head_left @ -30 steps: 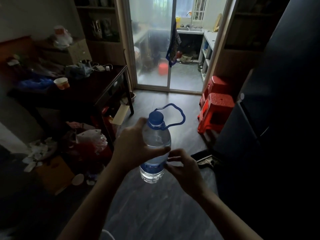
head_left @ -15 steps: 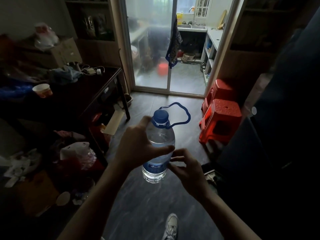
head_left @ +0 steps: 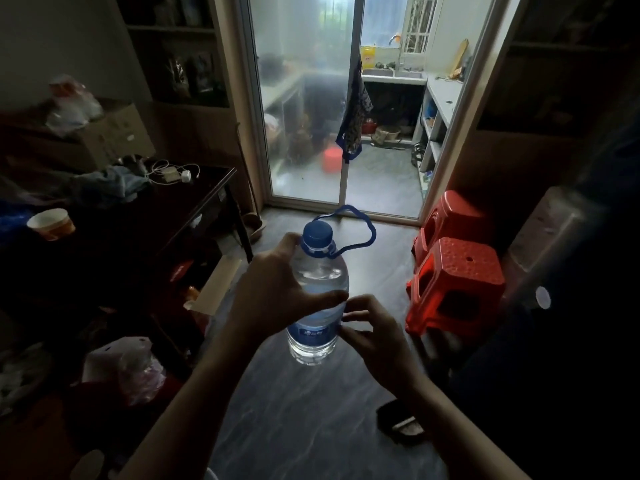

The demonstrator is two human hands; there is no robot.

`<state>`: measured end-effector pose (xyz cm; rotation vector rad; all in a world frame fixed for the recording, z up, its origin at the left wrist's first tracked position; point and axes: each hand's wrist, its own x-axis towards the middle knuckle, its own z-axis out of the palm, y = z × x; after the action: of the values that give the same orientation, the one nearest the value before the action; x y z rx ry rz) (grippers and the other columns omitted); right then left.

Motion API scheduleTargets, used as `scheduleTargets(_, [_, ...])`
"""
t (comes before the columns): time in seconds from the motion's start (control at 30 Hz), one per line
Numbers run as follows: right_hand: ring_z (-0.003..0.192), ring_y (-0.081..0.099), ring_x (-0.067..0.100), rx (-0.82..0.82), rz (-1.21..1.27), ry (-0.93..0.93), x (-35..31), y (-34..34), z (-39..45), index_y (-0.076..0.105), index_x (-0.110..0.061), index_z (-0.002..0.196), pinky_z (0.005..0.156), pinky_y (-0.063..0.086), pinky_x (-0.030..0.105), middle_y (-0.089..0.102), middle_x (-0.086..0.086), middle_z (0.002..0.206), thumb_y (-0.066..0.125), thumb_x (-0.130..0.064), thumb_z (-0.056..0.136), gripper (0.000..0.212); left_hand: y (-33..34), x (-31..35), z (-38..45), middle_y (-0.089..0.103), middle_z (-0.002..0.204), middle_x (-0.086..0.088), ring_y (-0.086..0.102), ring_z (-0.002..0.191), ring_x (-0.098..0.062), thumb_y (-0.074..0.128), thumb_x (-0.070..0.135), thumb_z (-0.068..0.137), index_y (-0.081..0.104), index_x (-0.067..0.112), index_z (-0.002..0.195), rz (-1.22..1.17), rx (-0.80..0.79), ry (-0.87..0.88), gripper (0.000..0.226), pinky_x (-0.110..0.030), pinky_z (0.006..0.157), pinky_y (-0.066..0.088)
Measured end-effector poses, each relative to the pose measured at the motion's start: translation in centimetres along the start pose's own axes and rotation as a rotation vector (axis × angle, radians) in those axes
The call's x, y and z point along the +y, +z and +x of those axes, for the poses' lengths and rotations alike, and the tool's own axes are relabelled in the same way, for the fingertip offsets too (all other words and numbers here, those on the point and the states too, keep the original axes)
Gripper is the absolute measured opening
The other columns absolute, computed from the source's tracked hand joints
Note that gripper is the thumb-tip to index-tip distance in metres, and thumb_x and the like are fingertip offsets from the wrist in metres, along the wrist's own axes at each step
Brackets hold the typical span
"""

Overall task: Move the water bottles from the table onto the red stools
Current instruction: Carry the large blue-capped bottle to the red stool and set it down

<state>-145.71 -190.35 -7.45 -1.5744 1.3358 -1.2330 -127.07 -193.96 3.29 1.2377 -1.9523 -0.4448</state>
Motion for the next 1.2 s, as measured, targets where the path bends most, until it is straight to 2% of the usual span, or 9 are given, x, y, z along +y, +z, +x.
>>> scheduleTargets(0.17, [0.095,0.068,0.004,0.014,-0.036,-0.007,1.8,-1.1,5.9,0.060,-0.020,0.114,0.072,0.055,0.018,0.070,-0.007,0.105,0.080,-0.011,0.080,0.041,2.4,-2.1,5.8,0.071,0.111,0.004,0.068,0.092,-0.007,0.071,0.076,0.051,0.052,0.023,0.126,0.015,-0.024,0.005,0.094,-0.034,0.078,0.058])
scheduleTargets(0.3, [0.096,0.068,0.006,0.041,-0.018,0.024,4.1,-1.6,11.0,0.060,-0.020,0.116,0.076,0.058,0.029,0.070,-0.006,0.106,0.079,-0.014,0.081,0.040,4.5,-4.5,11.2,0.072,0.107,0.005,0.068,0.090,-0.009,0.075,0.072,0.050,0.055,0.023,0.122,0.027,-0.035,0.002,0.090,-0.033,0.078,0.056])
scheduleTargets(0.43, [0.096,0.069,0.009,0.079,-0.023,0.052,6.1,-2.0,17.7,0.061,-0.021,0.113,0.071,0.060,0.033,0.071,-0.005,0.105,0.080,-0.015,0.079,0.039,6.6,-7.9,17.9,0.070,0.103,0.004,0.068,0.089,-0.016,0.072,0.078,0.048,0.055,0.024,0.117,0.021,-0.036,0.001,0.089,-0.039,0.074,0.056])
scheduleTargets(0.67, [0.100,0.068,0.006,0.179,-0.016,0.081,7.9,-2.3,29.5,0.062,-0.023,0.113,0.070,0.060,0.029,0.071,-0.007,0.106,0.079,-0.020,0.081,0.037,8.8,-12.7,30.6,0.071,0.100,0.004,0.068,0.086,-0.018,0.066,0.087,0.047,0.053,0.028,0.118,0.058,-0.086,0.058,0.093,-0.040,0.072,0.056])
scheduleTargets(0.87, [0.104,0.066,0.002,0.274,0.008,0.115,9.5,-3.3,35.8,0.060,-0.028,0.115,0.072,0.058,0.024,0.070,-0.011,0.110,0.076,-0.024,0.083,0.036,11.5,-14.4,38.2,0.071,0.094,0.006,0.068,0.081,-0.018,0.072,0.077,0.050,0.052,0.030,0.112,0.080,-0.124,0.117,0.081,-0.039,0.067,0.056])
scheduleTargets(1.0, [0.101,0.067,0.001,0.333,0.024,0.151,11.1,-5.0,39.3,0.061,-0.027,0.113,0.068,0.054,0.018,0.071,-0.009,0.108,0.078,-0.026,0.082,0.035,14.2,-14.8,42.7,0.073,0.094,0.005,0.068,0.082,-0.019,0.069,0.079,0.048,0.055,0.030,0.113,0.108,-0.140,0.152,0.083,-0.031,0.065,0.051])
scheduleTargets(1.2, [0.100,0.067,0.001,0.403,0.048,0.193,14.4,-8.9,44.5,0.061,-0.022,0.115,0.070,0.053,0.014,0.071,-0.009,0.109,0.078,-0.027,0.081,0.039,19.4,-15.0,49.6,0.073,0.098,0.005,0.067,0.080,-0.015,0.072,0.076,0.049,0.056,0.025,0.115,0.055,-0.208,0.225,0.084,-0.034,0.063,0.053])
